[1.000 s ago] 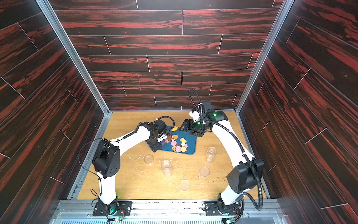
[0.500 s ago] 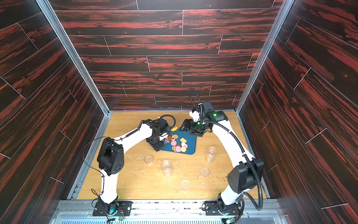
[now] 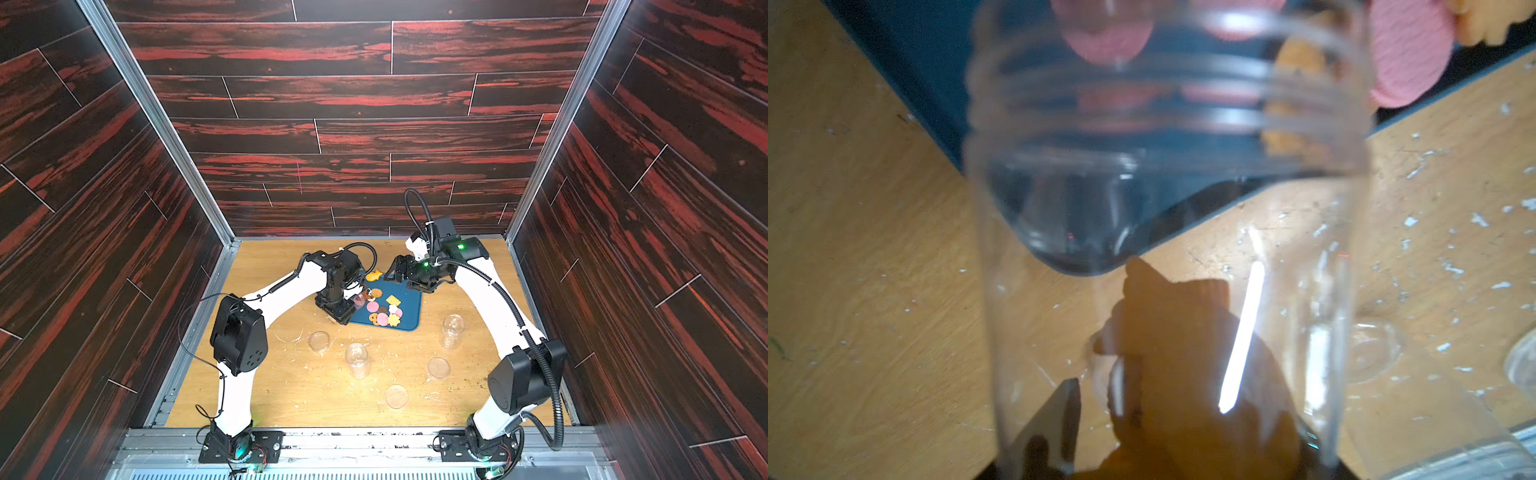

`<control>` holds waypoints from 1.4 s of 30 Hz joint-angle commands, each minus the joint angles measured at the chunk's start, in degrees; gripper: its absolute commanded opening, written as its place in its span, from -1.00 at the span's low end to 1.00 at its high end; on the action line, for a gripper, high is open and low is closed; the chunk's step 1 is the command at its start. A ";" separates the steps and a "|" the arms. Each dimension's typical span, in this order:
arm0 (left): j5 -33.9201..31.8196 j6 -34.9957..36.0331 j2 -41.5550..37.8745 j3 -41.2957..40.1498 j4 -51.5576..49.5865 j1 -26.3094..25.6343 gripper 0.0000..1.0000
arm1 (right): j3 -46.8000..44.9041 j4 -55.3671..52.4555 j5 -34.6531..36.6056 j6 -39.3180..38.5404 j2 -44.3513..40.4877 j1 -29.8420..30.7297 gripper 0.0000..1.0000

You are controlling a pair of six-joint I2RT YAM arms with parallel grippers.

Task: Pour the cookies out of the jar
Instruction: Pour the cookies in the jar onto the tray.

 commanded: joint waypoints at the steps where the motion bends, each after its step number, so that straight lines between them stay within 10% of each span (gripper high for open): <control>1: 4.63 -3.15 0.42 1.53 -1.99 -0.07 0.24 | -0.78 -0.57 -1.15 -0.67 -2.35 0.18 0.63; 42: 20.36 -21.97 4.10 5.55 4.02 1.89 0.23 | -2.98 0.99 -1.79 0.22 -2.48 0.17 0.63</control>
